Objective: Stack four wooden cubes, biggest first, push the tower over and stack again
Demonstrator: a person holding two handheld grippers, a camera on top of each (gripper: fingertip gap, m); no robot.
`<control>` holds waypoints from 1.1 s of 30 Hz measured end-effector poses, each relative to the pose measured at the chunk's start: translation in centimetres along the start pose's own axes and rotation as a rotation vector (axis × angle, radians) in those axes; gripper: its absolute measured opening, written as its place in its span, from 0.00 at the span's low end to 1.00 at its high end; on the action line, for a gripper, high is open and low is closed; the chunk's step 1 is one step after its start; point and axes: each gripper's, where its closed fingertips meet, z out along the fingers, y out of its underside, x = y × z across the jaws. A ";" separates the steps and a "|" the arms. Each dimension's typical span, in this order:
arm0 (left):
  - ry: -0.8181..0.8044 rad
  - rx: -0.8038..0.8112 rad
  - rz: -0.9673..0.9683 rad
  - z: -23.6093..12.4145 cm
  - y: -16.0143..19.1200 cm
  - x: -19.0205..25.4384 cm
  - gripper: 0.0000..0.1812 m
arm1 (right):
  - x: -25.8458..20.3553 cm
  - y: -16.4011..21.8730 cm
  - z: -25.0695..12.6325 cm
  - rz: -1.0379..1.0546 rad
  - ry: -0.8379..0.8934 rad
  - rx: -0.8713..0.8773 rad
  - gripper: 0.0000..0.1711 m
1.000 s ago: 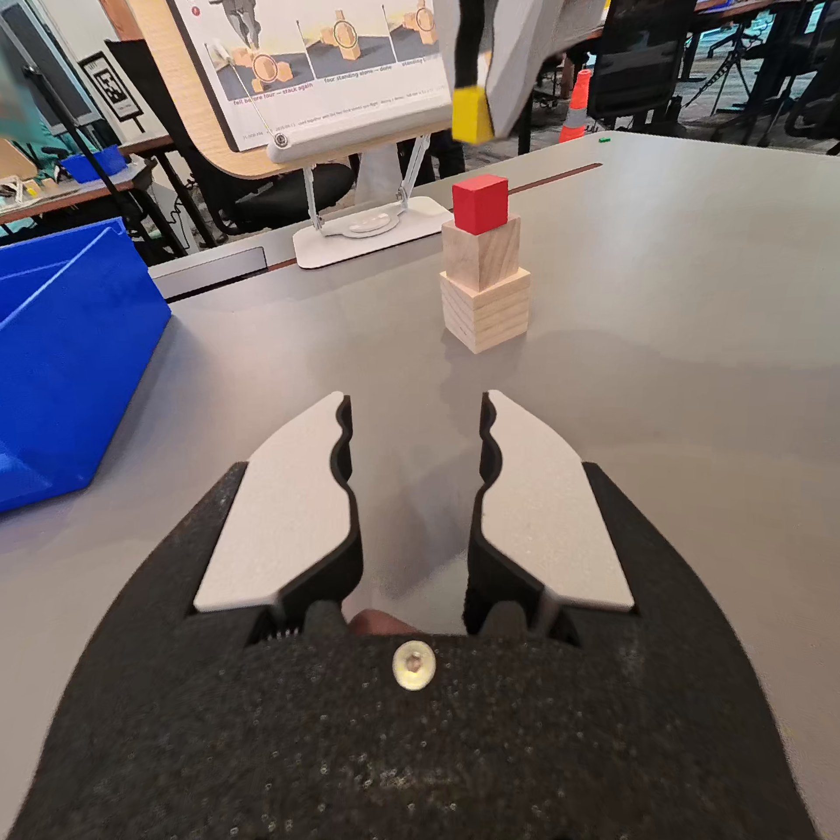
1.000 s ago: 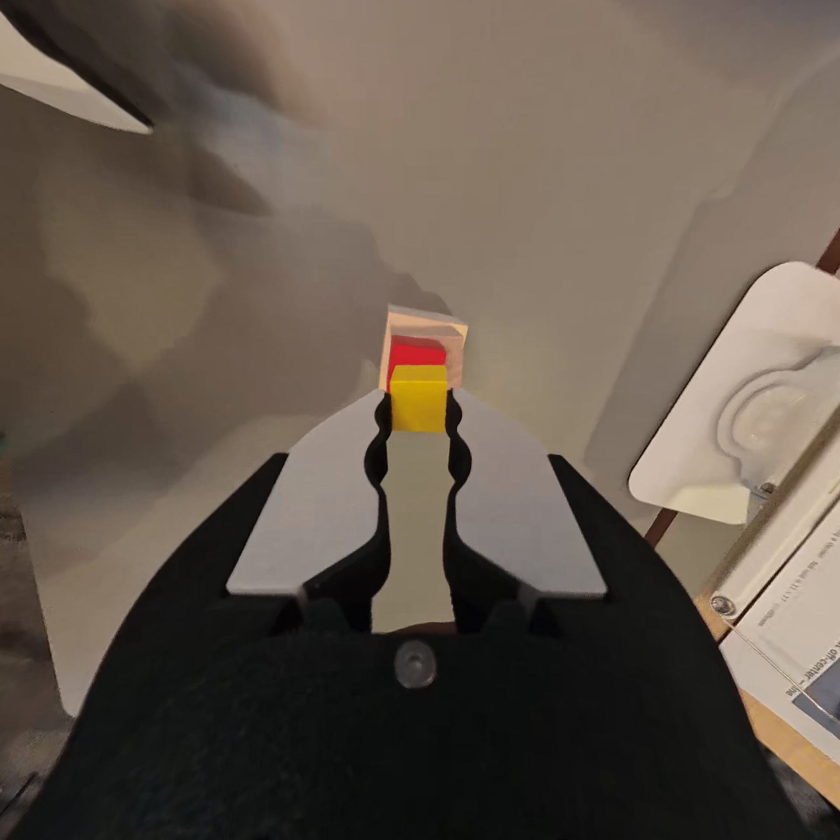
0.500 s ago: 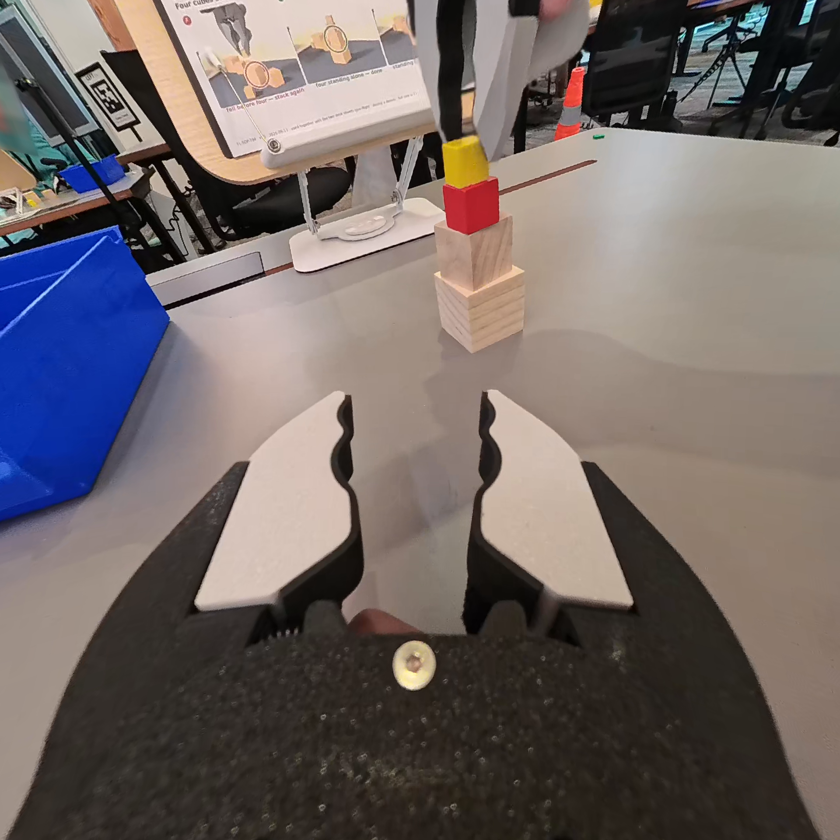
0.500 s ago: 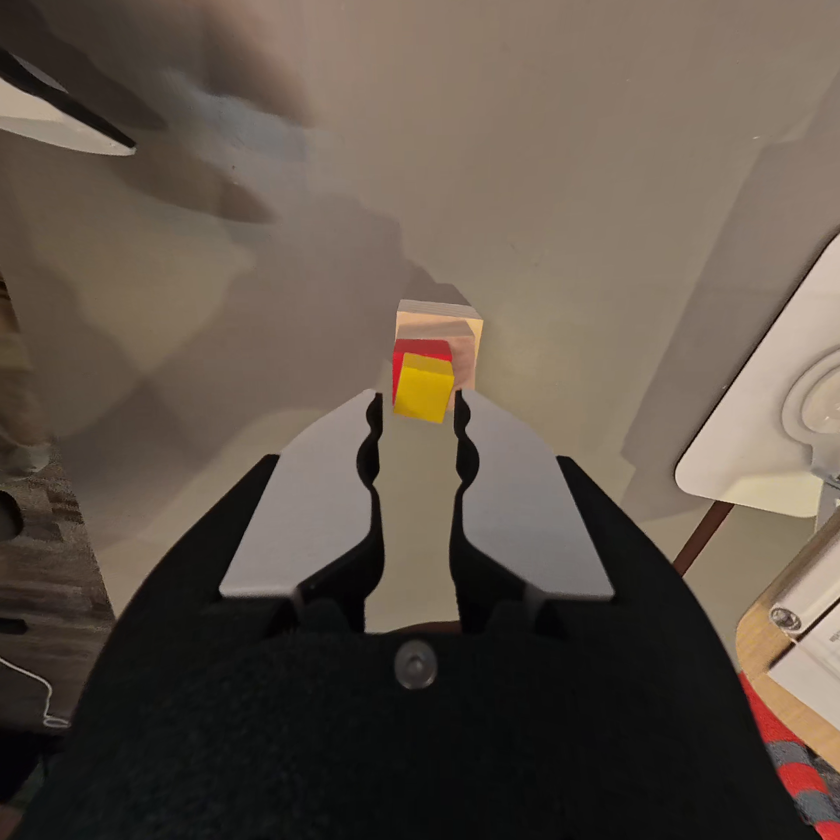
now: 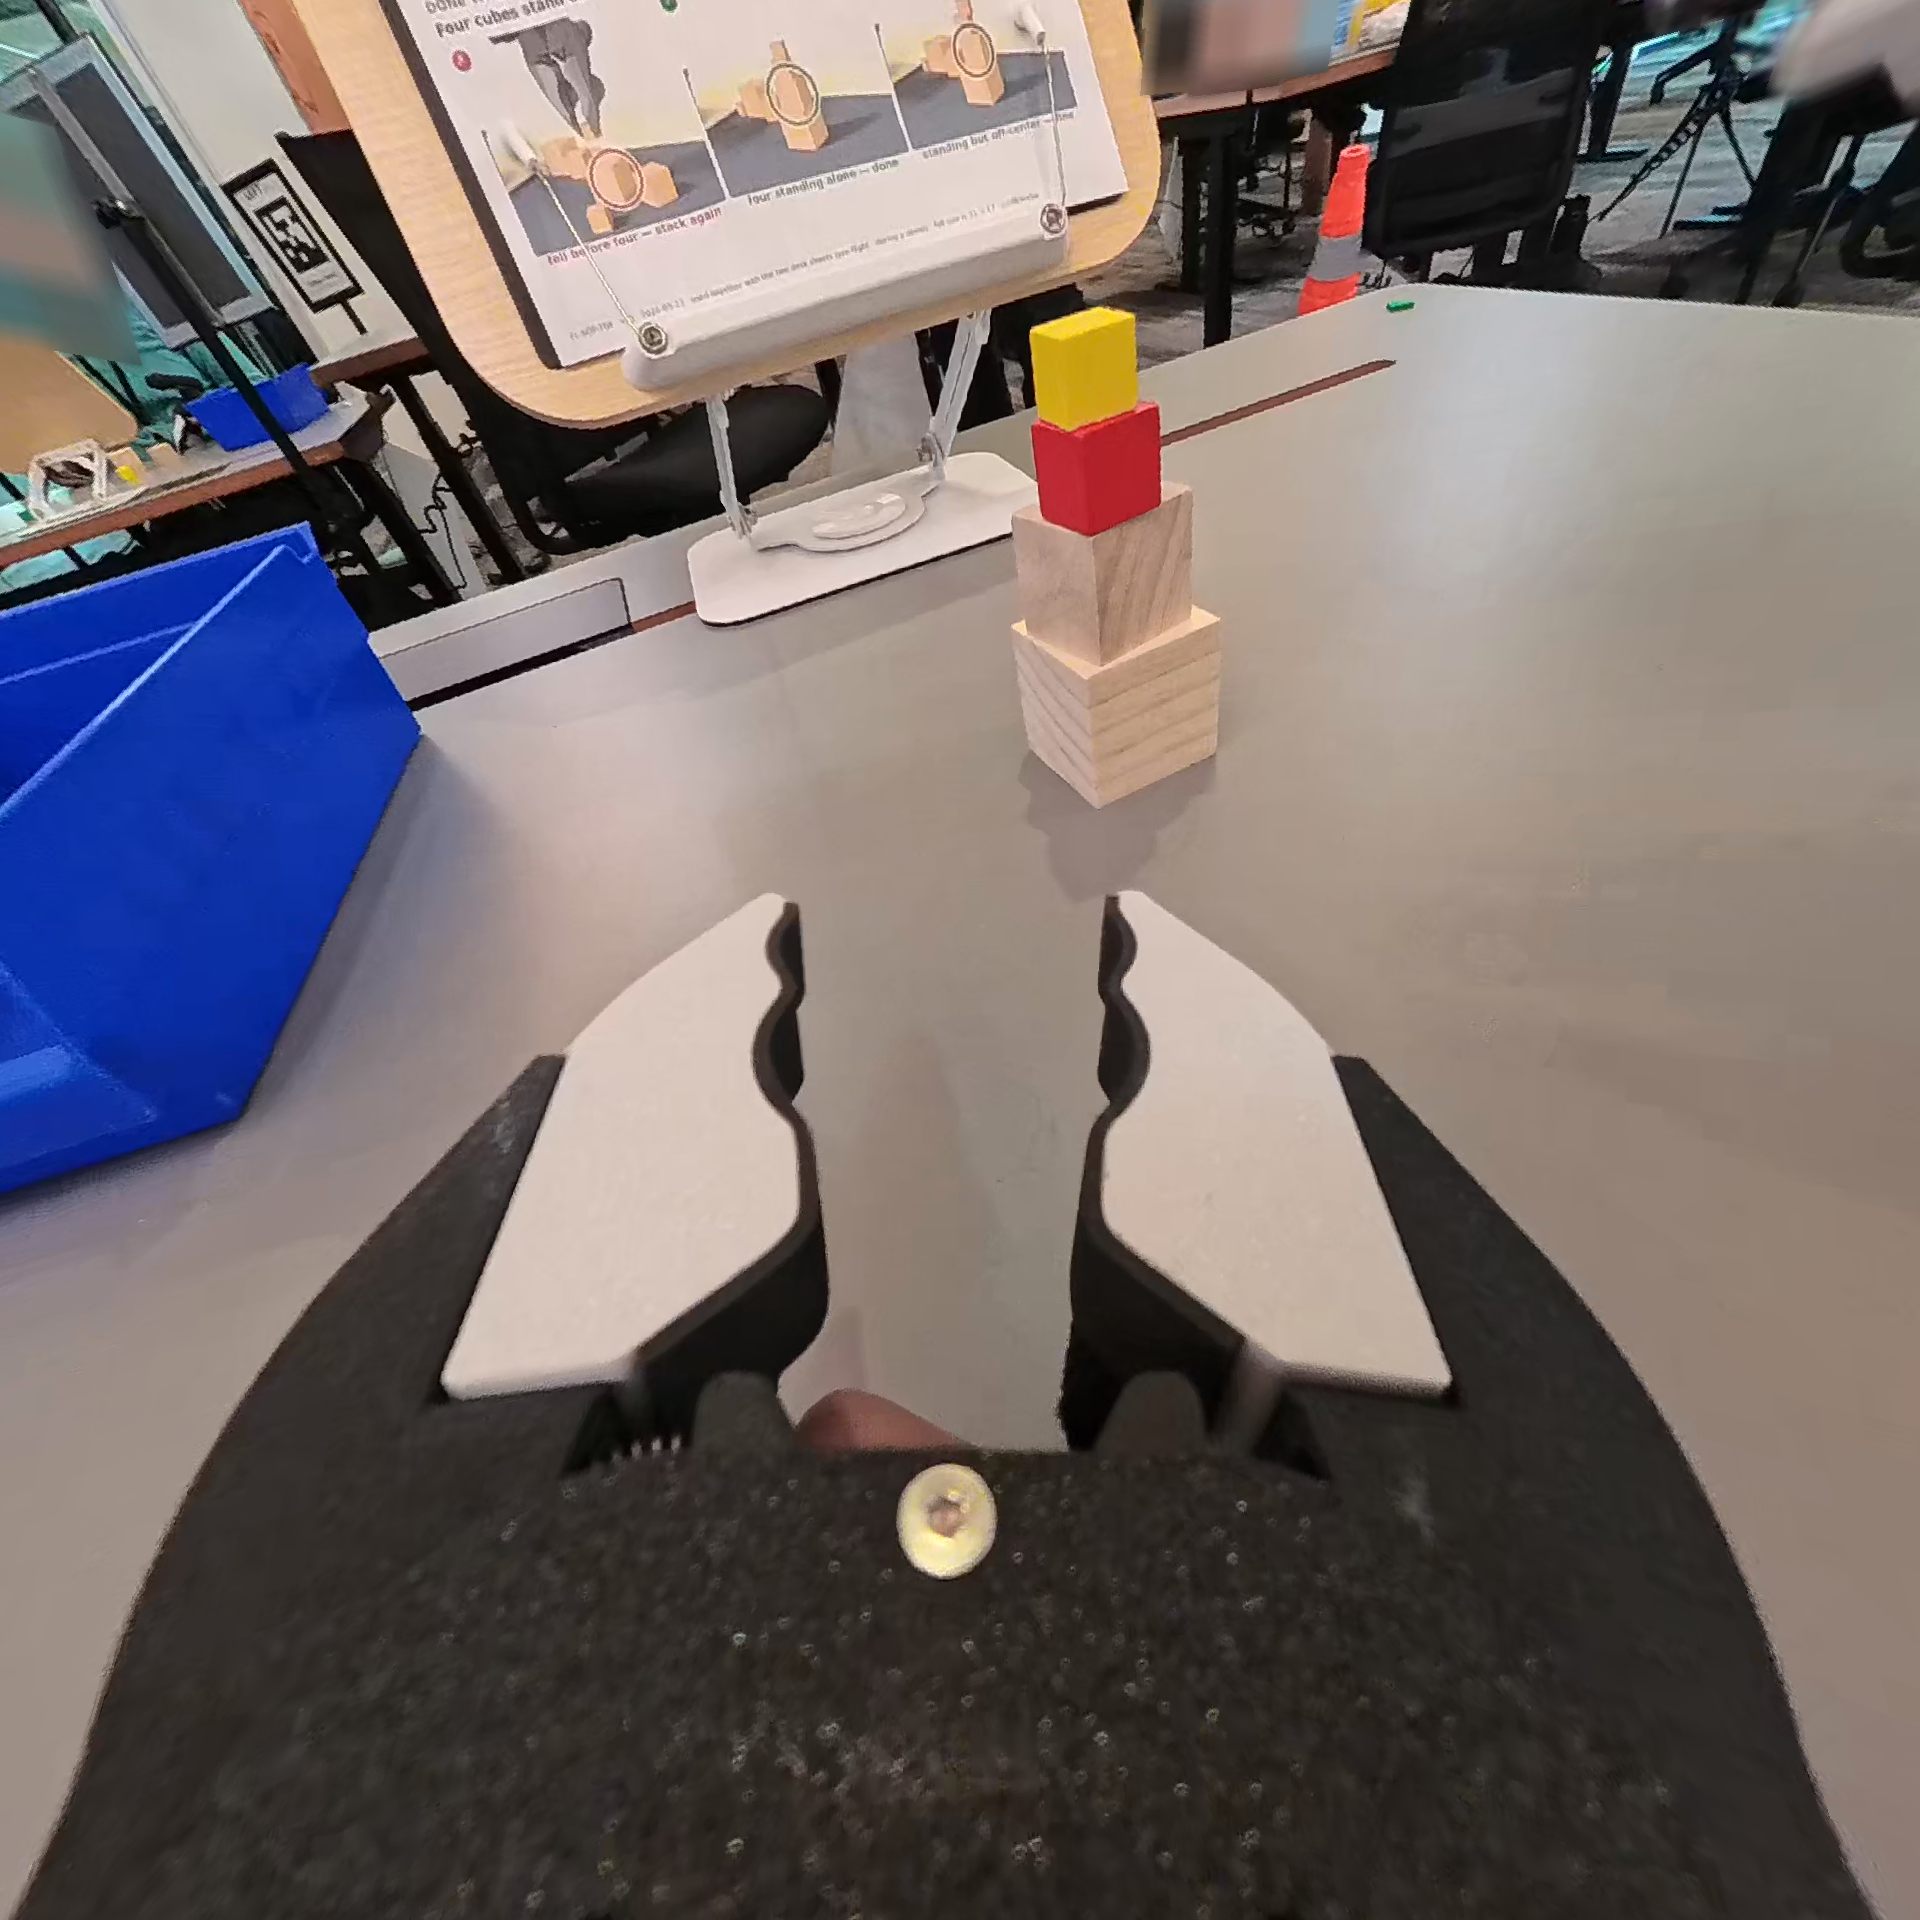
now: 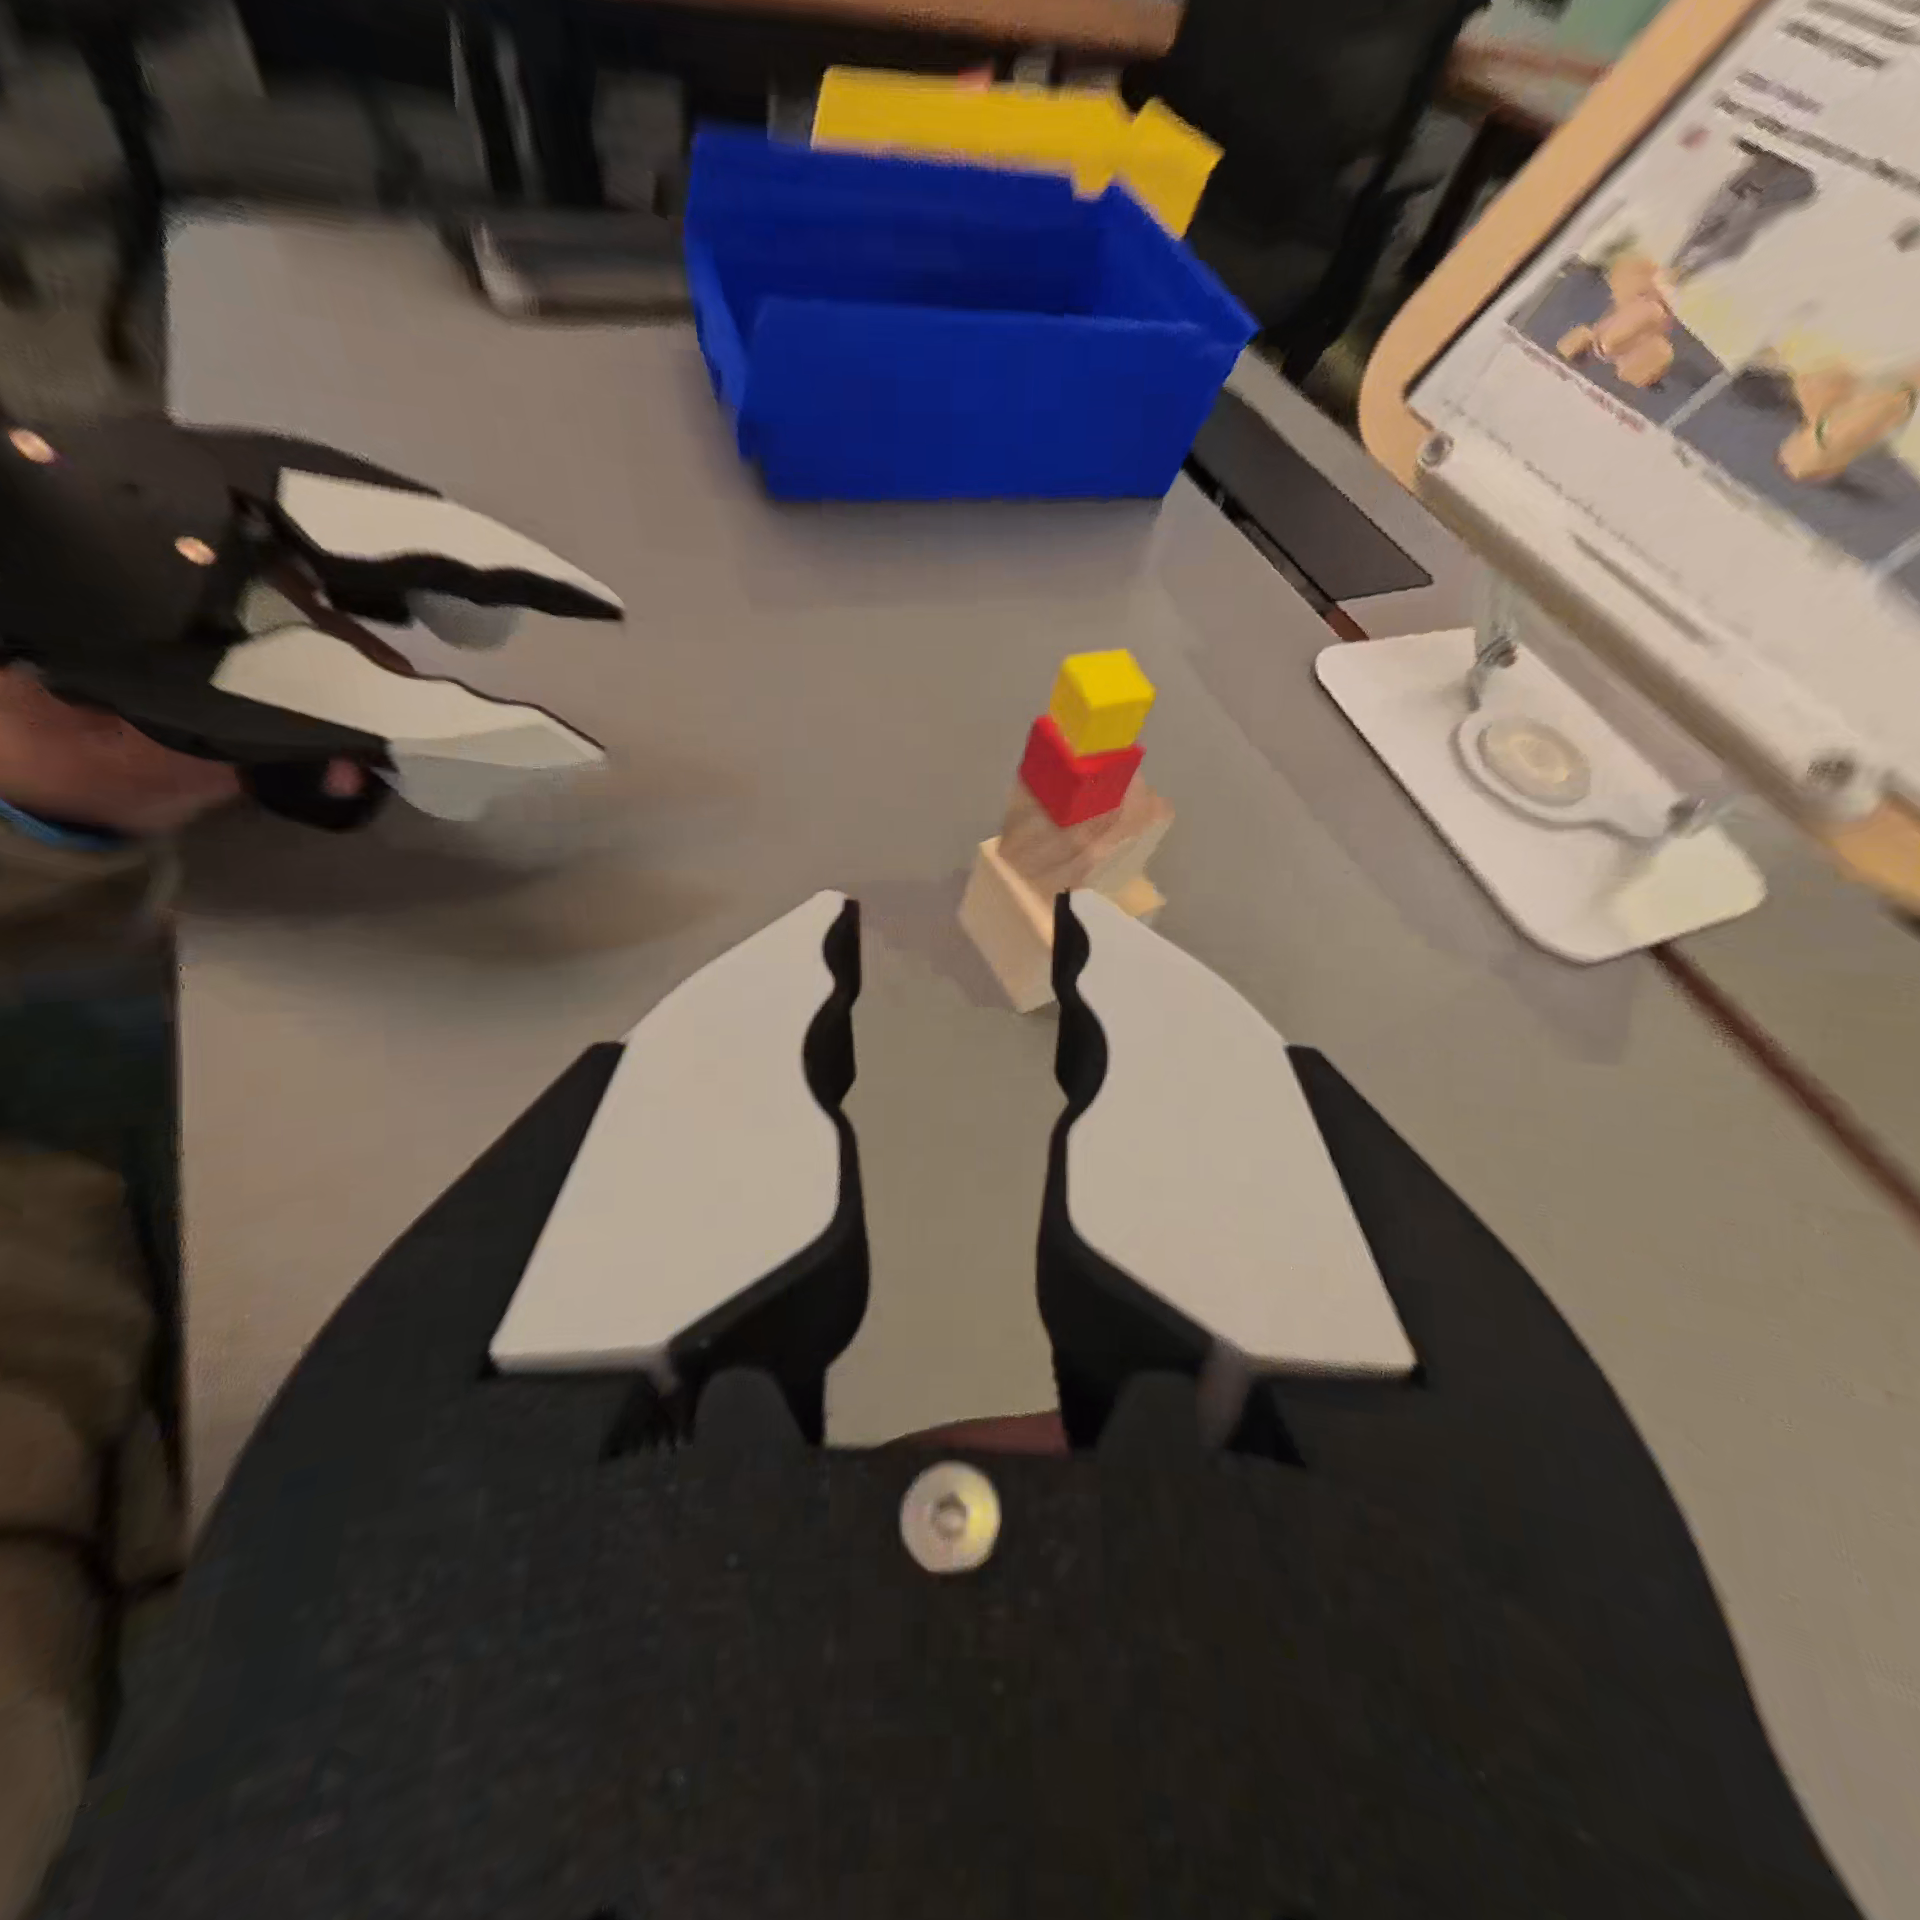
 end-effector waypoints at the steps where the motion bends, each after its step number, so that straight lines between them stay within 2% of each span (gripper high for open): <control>1: -0.008 0.005 0.000 -0.1 -0.1 -0.1 0.30 | -0.8 1.2 -0.3 0.055 0.011 0.051 0.21; 5: -0.024 0.047 -0.014 -0.4 -0.6 -0.4 0.30 | -1.7 4.5 -0.8 0.207 0.099 0.168 0.26; 10: -0.043 0.055 -0.049 -0.6 -0.7 -1.0 0.32 | -2.4 5.7 -0.8 0.415 0.123 0.310 0.30; 16: -0.023 0.045 -0.089 -0.4 -0.5 -1.2 0.32 | -3.5 5.6 -0.7 0.326 0.139 0.312 0.29; 28: -0.016 0.038 -0.083 -0.4 -0.4 -1.1 0.31 | -3.9 6.0 0.0 0.329 0.124 0.269 0.27; 33: -0.041 0.012 -0.102 -0.2 -0.1 -1.6 0.31 | -3.9 6.4 0.5 0.294 0.192 0.211 0.27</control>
